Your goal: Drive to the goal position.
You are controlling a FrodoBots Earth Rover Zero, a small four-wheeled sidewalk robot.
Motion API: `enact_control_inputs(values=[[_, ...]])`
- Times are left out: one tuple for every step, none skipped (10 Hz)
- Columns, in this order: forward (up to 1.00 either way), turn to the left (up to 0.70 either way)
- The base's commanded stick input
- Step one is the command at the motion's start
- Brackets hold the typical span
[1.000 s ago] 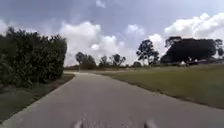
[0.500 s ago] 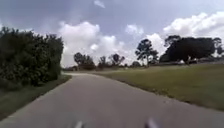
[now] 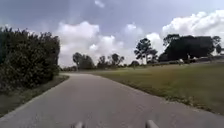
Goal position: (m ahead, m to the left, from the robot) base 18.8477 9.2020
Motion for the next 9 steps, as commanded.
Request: enact_control_inputs(values=[[0.85,0.00],[0.85,0.00],[0.85,0.00],[0.85,0.00],[0.85,0.02],[0.85,0.16],[0.85,0.34],[0.85,0.34],[0.85,0.26]])
